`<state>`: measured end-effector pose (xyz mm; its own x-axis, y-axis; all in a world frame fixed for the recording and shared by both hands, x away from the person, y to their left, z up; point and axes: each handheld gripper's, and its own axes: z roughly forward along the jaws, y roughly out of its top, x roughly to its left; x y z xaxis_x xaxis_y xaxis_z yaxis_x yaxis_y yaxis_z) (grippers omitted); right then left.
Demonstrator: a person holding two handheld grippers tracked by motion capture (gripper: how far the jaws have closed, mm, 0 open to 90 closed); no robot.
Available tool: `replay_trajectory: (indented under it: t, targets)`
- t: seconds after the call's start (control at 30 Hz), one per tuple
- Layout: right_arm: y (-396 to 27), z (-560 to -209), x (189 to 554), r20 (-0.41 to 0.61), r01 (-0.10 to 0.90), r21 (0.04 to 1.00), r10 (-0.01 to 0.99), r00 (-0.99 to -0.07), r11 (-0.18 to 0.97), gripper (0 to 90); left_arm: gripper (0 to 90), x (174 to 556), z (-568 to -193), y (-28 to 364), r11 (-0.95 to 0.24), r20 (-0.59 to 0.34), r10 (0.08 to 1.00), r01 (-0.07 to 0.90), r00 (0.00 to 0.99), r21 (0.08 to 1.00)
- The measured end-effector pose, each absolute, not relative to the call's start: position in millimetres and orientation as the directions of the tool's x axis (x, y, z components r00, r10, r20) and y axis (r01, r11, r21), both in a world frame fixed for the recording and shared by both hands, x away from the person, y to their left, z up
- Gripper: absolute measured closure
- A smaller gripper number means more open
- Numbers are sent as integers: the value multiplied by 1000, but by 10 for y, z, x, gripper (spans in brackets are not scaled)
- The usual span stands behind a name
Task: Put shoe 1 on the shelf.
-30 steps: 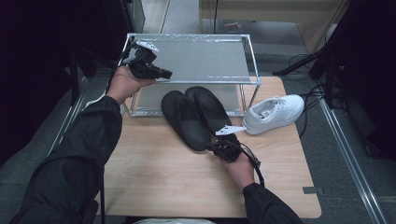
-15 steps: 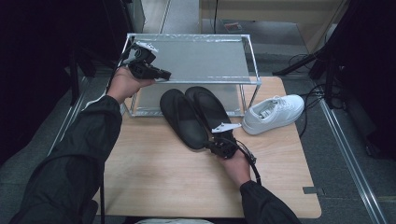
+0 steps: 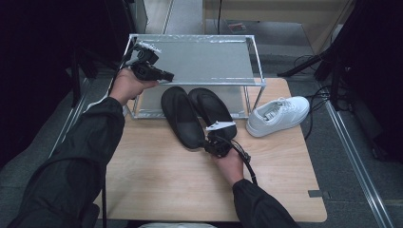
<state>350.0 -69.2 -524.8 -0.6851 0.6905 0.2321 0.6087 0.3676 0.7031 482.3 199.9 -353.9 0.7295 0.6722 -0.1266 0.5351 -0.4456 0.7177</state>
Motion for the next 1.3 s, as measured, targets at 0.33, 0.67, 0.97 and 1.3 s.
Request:
replay_trajectory:
  t: [0.33,0.67,0.97,1.3]
  targets:
    - [-569,-5196,3541,234,601,712,684,-691,364,900,900,4808,-3549,2000,-439,-123,675,531,727,725]
    - [-787,-5312,3463,209,585,706,672,-711,400,900,900,4817,-3562,2019,-431,-133,669,528,731,732]
    - [-570,-5346,3533,233,596,713,676,-699,370,900,900,4798,-3565,2011,-434,-117,674,520,729,735]
    - [-335,-5308,3679,248,590,735,677,-693,335,900,900,4810,-3571,2021,-420,-137,676,531,724,736]
